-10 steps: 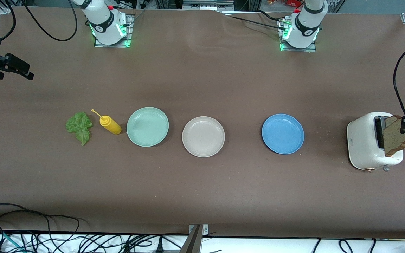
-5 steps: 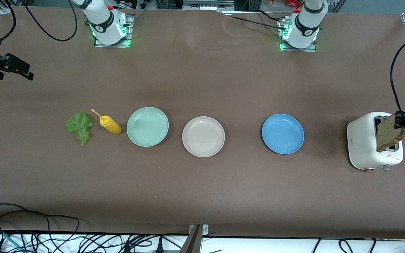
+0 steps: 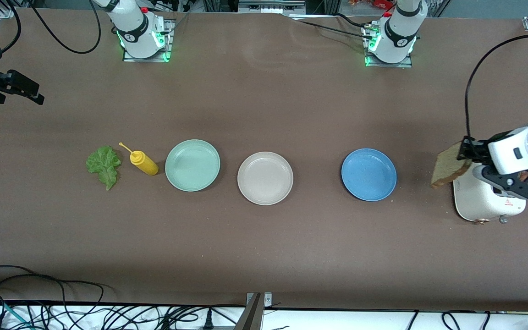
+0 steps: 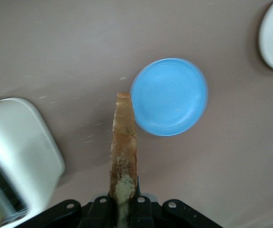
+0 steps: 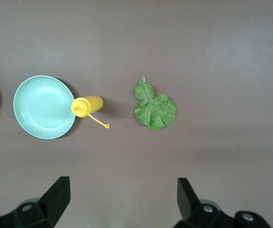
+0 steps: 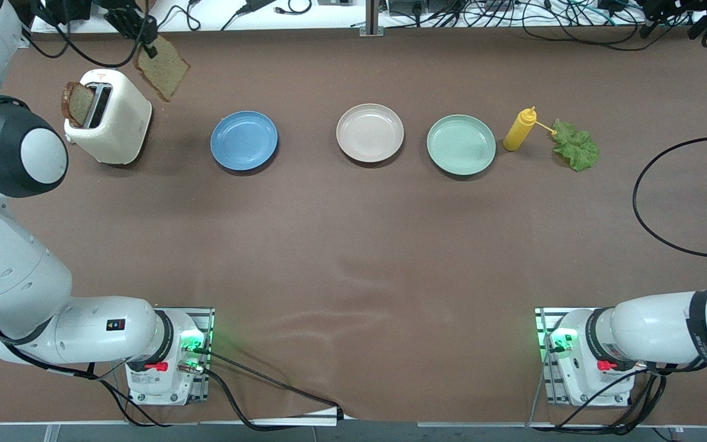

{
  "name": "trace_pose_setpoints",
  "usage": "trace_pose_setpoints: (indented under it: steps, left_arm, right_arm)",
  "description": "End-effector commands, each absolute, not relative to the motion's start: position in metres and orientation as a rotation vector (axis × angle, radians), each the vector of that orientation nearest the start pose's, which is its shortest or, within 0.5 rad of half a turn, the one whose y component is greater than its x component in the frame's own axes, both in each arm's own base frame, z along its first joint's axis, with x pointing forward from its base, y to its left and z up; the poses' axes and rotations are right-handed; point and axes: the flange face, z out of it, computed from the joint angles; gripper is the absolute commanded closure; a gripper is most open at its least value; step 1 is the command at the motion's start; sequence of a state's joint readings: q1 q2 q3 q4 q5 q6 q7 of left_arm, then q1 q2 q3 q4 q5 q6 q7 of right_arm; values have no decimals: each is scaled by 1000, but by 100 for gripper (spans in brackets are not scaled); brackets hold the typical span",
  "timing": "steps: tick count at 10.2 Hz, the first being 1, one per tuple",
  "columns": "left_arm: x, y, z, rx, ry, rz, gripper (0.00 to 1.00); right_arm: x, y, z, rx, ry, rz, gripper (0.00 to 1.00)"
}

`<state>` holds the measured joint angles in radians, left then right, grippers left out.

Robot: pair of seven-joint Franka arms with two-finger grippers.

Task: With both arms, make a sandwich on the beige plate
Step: 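Carry the bread slice with the left gripper over the beige plate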

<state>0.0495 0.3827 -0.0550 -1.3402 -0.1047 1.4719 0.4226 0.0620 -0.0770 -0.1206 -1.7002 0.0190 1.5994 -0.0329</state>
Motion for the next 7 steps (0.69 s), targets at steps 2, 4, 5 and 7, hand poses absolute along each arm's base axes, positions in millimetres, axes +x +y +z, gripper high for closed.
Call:
trace_pose_setpoints:
  steps: [2, 4, 5, 7]
  left_arm:
    - [639, -75, 473, -3273, 647, 523, 100]
    - [635, -141, 451, -3283, 543, 628, 100]
    - [636, -162, 433, -3368, 461, 721, 100]
    - [640, -191, 399, -3527, 285, 940, 100]
  right_arm:
    - [526, -33, 613, -3117, 38, 38, 0]
    - [526, -33, 613, -3117, 38, 38, 0]
    - [526, -32, 614, -3117, 33, 35, 0]
    - [526, -32, 614, -3117, 38, 35, 0]
